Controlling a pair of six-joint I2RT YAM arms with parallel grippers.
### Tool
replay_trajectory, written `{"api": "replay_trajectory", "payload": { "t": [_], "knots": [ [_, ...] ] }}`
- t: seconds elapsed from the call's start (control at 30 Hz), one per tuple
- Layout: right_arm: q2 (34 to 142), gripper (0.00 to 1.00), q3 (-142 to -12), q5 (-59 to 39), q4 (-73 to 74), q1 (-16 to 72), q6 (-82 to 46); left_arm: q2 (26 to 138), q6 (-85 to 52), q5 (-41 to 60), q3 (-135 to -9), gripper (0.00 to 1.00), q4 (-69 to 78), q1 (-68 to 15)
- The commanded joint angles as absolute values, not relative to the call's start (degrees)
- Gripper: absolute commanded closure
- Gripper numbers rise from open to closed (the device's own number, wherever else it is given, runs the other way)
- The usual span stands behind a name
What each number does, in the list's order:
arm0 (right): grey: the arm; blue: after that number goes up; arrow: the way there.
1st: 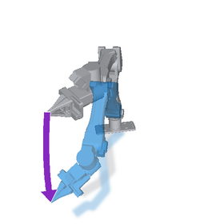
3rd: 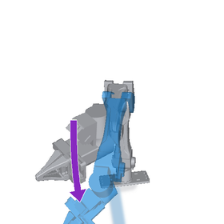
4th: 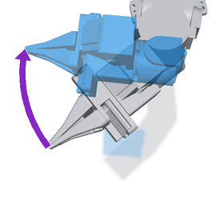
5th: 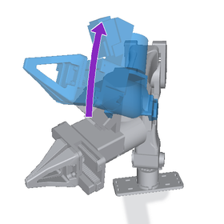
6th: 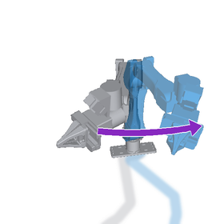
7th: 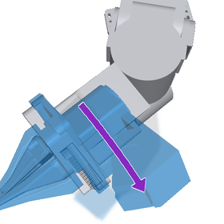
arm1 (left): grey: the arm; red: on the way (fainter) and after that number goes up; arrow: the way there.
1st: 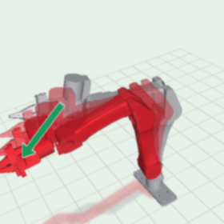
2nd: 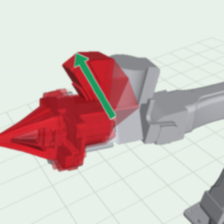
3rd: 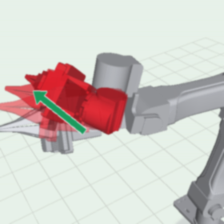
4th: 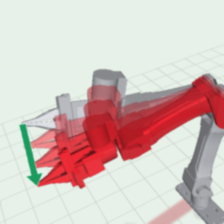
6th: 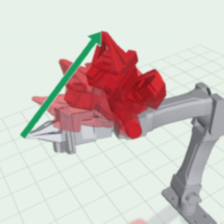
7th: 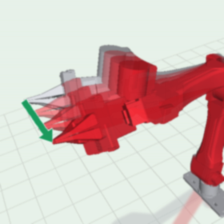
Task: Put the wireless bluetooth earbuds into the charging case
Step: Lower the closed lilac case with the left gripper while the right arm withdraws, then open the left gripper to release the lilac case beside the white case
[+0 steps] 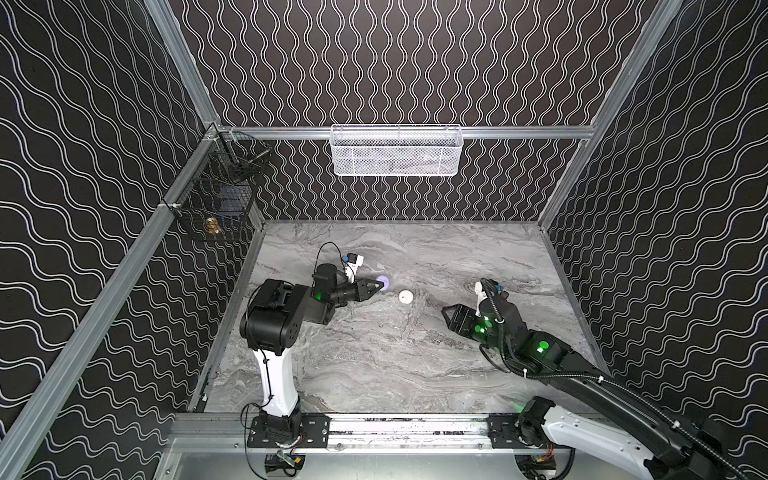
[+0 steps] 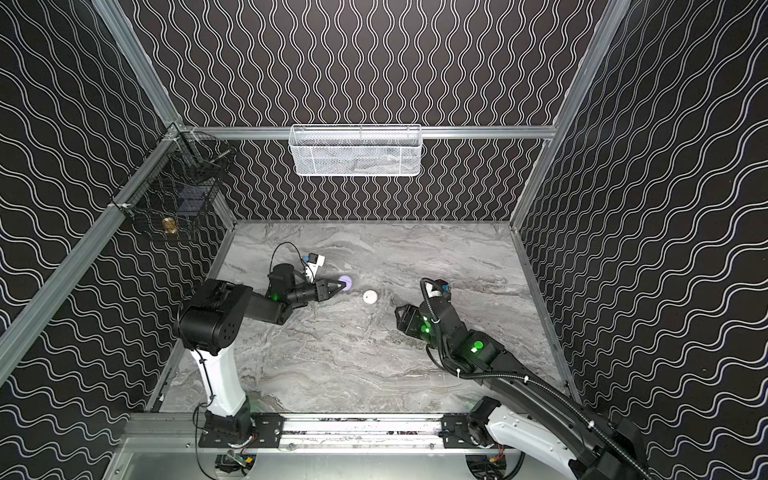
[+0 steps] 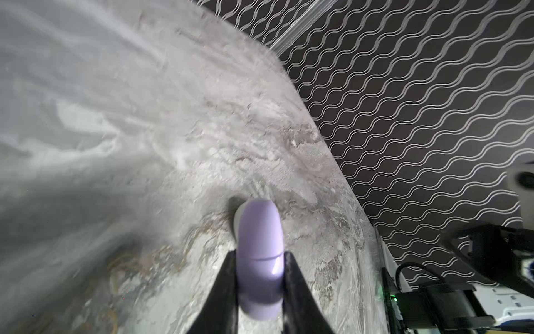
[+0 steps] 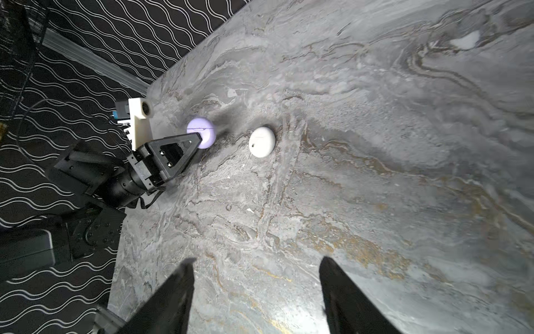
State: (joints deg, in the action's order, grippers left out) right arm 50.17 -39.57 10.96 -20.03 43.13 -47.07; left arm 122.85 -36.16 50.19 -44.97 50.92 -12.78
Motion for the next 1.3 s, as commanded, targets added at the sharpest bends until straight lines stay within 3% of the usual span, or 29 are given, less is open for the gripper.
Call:
{"api": "replay_trajectory", "payload": {
  "t": [0.0,0.37,0.8,1.13,1.27],
  "knots": [
    [47.9,0.29,-39.7,14.1,-23.7,42.5,-45.2,123.8,-39.4,52.2,-45.9,0.77,47.3,-12.6],
    [44.5,0.29,-37.5,14.9,-24.3,40.8,-45.0,122.7,-33.7,48.6,-48.3,0.74,34.0,-13.5],
    [42.9,0.29,-35.9,15.0,-24.3,40.3,-44.8,124.4,-31.3,46.8,-50.8,0.70,28.0,-14.5],
    [42.6,0.29,-35.3,14.4,-23.8,40.1,-44.4,122.7,-28.6,44.7,-51.6,0.39,23.4,-14.4],
    [42.3,0.29,-35.2,14.9,-24.3,40.1,-44.4,120.7,-26.2,43.3,-51.9,0.20,20.3,-13.9]
  ]
}}
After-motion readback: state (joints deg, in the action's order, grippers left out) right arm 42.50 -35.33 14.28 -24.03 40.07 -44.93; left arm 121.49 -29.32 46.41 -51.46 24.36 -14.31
